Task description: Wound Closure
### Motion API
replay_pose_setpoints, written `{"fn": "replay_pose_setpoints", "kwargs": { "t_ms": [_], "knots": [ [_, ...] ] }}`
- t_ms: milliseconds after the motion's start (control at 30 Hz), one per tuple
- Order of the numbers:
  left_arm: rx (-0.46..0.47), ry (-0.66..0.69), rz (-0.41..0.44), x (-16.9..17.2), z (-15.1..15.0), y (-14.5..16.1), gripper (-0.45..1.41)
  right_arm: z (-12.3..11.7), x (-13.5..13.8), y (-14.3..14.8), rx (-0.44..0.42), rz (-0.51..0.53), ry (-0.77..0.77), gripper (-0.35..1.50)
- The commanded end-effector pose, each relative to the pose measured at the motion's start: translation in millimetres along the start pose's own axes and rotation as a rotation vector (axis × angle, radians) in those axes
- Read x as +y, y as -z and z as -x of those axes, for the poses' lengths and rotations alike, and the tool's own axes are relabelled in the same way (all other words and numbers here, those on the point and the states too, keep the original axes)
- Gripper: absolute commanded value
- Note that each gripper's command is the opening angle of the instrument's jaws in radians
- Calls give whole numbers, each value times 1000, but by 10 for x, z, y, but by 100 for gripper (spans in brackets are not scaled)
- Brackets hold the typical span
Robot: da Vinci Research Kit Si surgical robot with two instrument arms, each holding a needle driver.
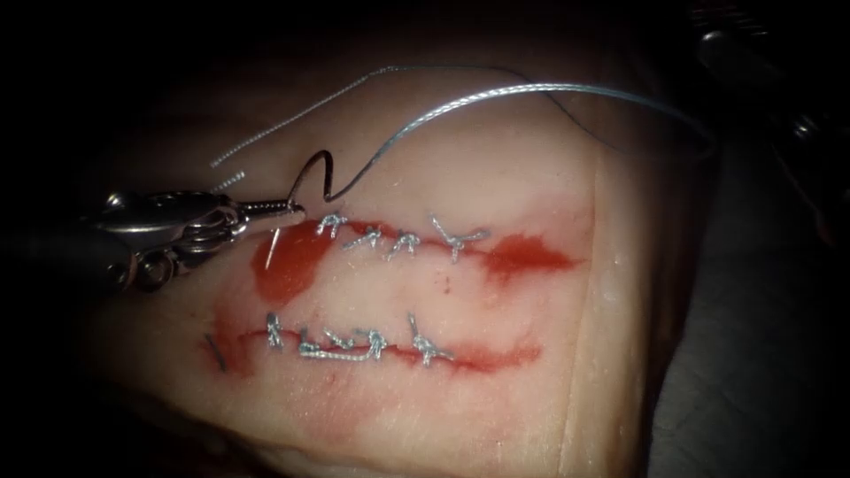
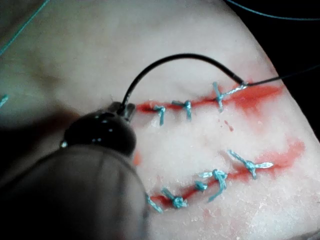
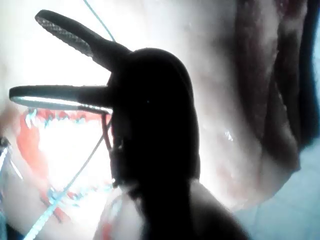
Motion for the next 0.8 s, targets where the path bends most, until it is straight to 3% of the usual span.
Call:
{"fn": "replay_pose_setpoints", "kwargs": {
  "t_ms": [33, 800],
  "knots": [
    [-1, 1, -2, -1, 0, -7, -45, -12, 15, -25, -22, -13, -15, 126],
    [-2, 1, -2, -1, 0, -7, -45, -12, 15, -25, -22, -13, -15, 126]
  ]
}}
